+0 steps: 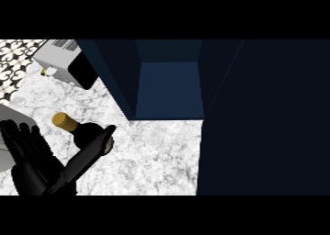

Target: Pick up the wine, place it into the cabinet and close the cabinet

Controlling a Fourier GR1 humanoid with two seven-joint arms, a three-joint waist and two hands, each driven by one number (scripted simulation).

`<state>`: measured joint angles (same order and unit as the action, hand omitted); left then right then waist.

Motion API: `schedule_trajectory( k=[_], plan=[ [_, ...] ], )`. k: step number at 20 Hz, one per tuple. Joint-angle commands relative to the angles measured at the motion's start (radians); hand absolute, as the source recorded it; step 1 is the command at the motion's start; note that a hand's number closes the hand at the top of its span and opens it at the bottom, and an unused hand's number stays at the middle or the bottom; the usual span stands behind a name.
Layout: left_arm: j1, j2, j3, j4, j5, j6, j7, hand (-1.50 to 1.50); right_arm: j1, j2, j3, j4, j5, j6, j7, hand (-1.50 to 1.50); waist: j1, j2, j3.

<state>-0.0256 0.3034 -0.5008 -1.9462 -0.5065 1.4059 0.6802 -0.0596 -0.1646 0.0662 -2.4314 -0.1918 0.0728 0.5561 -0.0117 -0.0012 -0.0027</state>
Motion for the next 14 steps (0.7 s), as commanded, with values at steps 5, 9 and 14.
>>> schedule_trajectory(
  k=[5,9,14],
  plan=[
    [0.012,0.026,-0.007,0.012,0.156,0.091,-0.108,-1.50,0.002,0.003,-0.024,-0.146,-0.074,-0.025,0.081,-1.50,0.001,-0.001,-0.002],
    [0.027,0.011,-0.056,0.039,0.189,0.092,-0.162,-1.50,0.041,-0.009,-0.038,-0.206,-0.092,-0.016,0.110,-1.50,-0.007,-0.003,-0.002],
    [-0.026,0.056,-0.024,0.059,0.288,0.093,-0.187,-1.50,0.003,0.001,-0.031,-0.132,-0.094,0.003,0.071,-1.50,-0.006,-0.001,-0.004]
  ],
)
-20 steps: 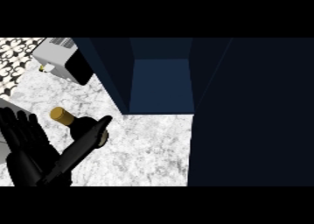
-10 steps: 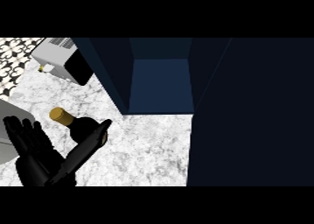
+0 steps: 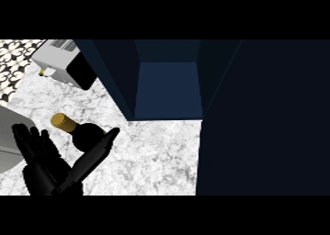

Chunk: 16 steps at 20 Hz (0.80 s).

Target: Pick up the wine, place it into the cabinet and close the cabinet

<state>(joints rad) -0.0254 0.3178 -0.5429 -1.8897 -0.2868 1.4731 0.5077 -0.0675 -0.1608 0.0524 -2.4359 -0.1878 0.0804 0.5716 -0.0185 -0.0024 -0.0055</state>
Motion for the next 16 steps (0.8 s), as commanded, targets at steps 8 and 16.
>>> schedule_trajectory(
  k=[8,16],
  plan=[
    [0.005,-0.010,-0.004,0.011,0.136,0.010,-0.124,-1.50,-0.030,0.004,-0.030,-0.102,-0.094,-0.014,0.069,-1.50,0.004,0.000,-0.003],
    [0.000,-0.072,0.043,0.075,0.216,-0.051,-0.244,-1.50,0.027,0.015,-0.012,-0.083,-0.069,0.017,0.012,-1.50,-0.002,0.002,-0.003]
  ],
)
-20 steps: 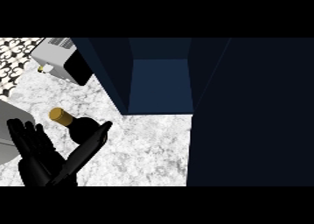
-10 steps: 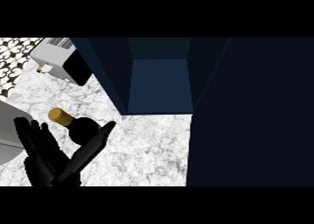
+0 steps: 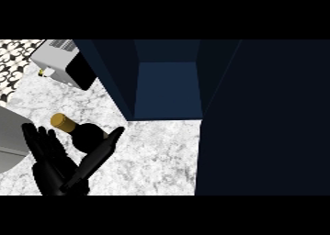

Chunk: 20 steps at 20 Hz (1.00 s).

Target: Pick up the wine, place it into the cabinet and close the cabinet

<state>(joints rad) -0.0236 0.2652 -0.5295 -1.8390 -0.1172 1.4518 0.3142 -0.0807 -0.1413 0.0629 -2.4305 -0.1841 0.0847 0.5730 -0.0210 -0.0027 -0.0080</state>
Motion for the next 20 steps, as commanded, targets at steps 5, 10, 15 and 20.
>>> schedule_trajectory(
  k=[5,10,15,20],
  plan=[
    [0.028,-0.068,0.076,0.038,0.122,-0.116,-0.153,-1.50,0.012,0.008,-0.008,-0.093,-0.050,-0.010,0.026,-1.50,0.007,0.001,0.000],
    [0.064,-0.160,0.150,0.086,0.213,-0.225,-0.306,-1.50,0.021,0.013,0.016,-0.092,-0.017,-0.009,0.020,-1.50,0.010,0.000,-0.001],
    [0.062,-0.241,0.301,0.173,0.356,-0.410,-0.491,-1.50,0.017,0.003,0.014,-0.124,-0.044,-0.006,0.049,-1.50,0.003,0.000,-0.001],
    [0.099,-0.264,0.422,0.284,0.574,-0.602,-0.781,-1.50,-0.022,0.003,0.031,-0.129,-0.012,-0.028,0.090,-1.50,0.013,0.001,0.002]
  ],
)
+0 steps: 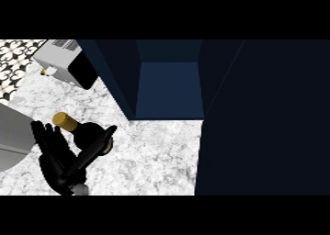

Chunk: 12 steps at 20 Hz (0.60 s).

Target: Pick up the wine, place it into the cabinet and close the cabinet

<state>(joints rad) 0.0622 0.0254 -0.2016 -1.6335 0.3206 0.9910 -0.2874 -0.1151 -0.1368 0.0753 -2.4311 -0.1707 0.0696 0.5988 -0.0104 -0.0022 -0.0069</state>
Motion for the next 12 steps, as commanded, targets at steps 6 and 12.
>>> schedule_trajectory(
  k=[6,12],
  plan=[
    [-0.036,-0.025,0.118,0.337,0.374,-0.372,-0.457,1.50,0.028,-0.013,-0.065,-0.072,-0.086,0.023,0.010,-1.50,-0.001,0.003,0.005],
    [-0.149,0.002,0.184,0.557,0.298,-0.533,-0.471,1.50,0.049,-0.012,-0.047,-0.164,-0.095,0.008,0.083,-1.50,-0.004,0.002,0.006]
  ],
)
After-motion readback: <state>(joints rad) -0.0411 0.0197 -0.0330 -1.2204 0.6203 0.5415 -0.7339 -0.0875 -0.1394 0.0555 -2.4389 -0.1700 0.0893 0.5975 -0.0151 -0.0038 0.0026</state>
